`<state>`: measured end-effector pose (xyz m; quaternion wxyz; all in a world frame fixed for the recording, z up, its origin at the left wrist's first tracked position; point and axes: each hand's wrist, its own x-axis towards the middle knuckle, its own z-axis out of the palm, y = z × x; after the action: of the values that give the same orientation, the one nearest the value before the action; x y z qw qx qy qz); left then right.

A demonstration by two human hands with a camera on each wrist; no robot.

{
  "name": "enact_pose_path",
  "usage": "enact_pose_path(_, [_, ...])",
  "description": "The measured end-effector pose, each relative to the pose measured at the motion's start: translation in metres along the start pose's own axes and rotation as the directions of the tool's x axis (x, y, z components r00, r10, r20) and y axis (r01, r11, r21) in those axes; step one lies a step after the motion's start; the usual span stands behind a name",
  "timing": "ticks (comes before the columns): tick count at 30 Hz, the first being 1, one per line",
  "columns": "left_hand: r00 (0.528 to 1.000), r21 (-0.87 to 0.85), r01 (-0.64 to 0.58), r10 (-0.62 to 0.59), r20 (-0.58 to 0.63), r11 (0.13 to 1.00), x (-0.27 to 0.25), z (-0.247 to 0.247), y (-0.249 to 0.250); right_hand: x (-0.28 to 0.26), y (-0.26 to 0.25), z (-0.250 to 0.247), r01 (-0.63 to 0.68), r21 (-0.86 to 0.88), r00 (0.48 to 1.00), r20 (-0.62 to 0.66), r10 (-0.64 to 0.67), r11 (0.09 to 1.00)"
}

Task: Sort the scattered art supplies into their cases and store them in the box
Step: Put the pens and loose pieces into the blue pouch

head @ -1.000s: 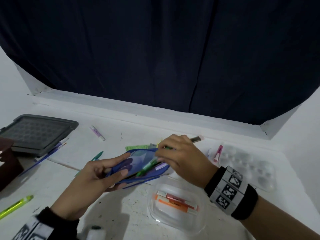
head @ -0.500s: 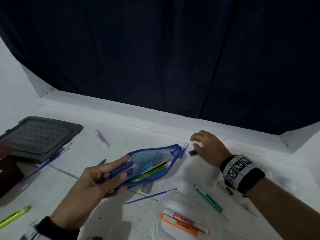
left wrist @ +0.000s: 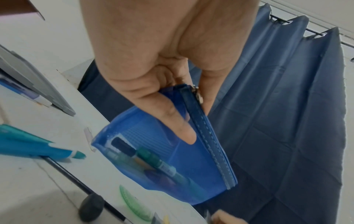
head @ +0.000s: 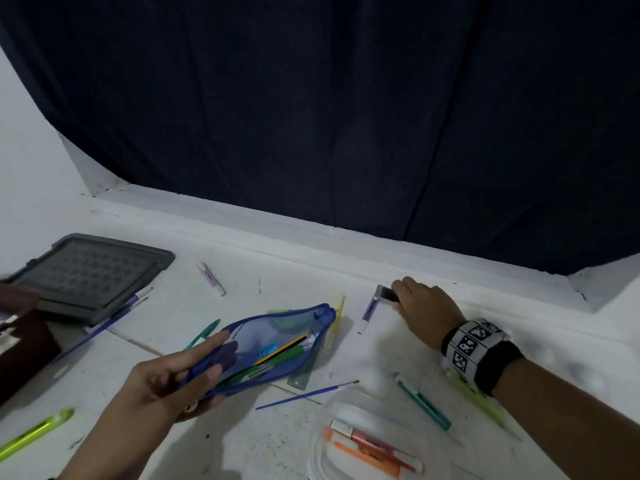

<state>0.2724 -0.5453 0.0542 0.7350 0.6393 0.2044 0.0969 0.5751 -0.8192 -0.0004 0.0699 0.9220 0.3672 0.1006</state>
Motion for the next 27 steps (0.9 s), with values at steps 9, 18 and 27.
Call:
enact_pose_path(9, [0.995, -0.003, 0.088, -0.088, -0.052, 0.996, -0.058, -0.002, -0.011, -0.049, -0.098, -0.133, 0.452, 0.491, 0.888, -0.324, -0.326, 0.745])
enact_pose_path(18, [0.988, -0.007, 0.152, -0.152, 0.029, 0.988, -0.124, -0.009, -0.011, -0.120, -0.203, -0.141, 0.665, 0.468, 0.730, -0.245, -0.638, 0.582])
enact_pose_path(27, [0.982, -0.006, 0.179, -0.178, 0.057, 0.984, -0.137, -0.051, -0.009, -0.124, -0.243, -0.146, 0.508, 0.664, 0.852, -0.481, -0.205, 0.549])
